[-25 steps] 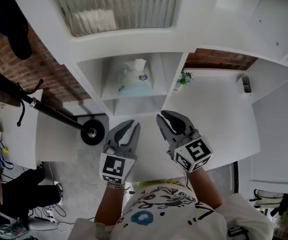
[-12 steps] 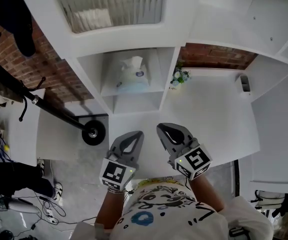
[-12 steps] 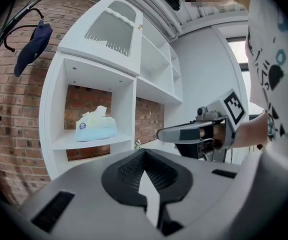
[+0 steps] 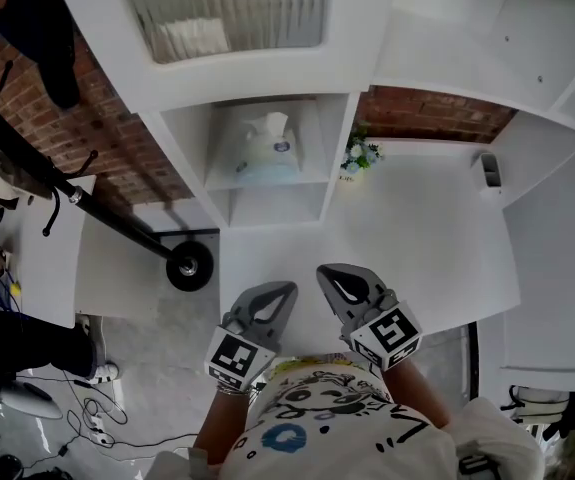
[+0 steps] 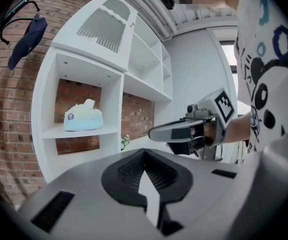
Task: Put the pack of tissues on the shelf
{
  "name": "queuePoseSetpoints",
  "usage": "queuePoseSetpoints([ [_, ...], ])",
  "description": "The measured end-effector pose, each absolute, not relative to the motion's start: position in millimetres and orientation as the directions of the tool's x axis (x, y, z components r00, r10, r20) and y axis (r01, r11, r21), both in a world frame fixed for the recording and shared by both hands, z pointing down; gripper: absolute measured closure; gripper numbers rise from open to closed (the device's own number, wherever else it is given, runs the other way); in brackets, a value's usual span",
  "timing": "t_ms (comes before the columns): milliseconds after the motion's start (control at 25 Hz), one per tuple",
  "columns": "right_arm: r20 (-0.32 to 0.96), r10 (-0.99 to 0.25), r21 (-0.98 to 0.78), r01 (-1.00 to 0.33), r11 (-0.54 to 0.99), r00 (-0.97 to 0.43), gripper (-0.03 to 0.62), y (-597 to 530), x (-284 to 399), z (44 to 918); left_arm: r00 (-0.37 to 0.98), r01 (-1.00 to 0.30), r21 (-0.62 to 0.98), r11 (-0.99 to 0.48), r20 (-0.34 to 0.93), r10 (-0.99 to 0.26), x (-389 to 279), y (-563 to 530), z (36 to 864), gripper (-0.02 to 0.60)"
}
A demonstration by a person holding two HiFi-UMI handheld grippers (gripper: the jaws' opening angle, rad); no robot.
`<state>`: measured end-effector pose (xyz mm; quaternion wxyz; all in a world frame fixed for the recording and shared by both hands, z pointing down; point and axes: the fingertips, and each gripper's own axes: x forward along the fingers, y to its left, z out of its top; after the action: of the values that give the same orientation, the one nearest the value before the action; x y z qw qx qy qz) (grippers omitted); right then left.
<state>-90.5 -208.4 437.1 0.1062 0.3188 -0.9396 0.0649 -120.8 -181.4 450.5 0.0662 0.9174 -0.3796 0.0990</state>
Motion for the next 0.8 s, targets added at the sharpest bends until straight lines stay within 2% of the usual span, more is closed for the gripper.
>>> queuePoseSetpoints([
  [800, 0.243, -0.564, -0.072, -0.594, 0.801, -0.789, 0.569, -197, -90, 439, 0.722, -0.681, 0.047, -0.731, 0.214, -0.658, -109, -177, 446, 0.568],
])
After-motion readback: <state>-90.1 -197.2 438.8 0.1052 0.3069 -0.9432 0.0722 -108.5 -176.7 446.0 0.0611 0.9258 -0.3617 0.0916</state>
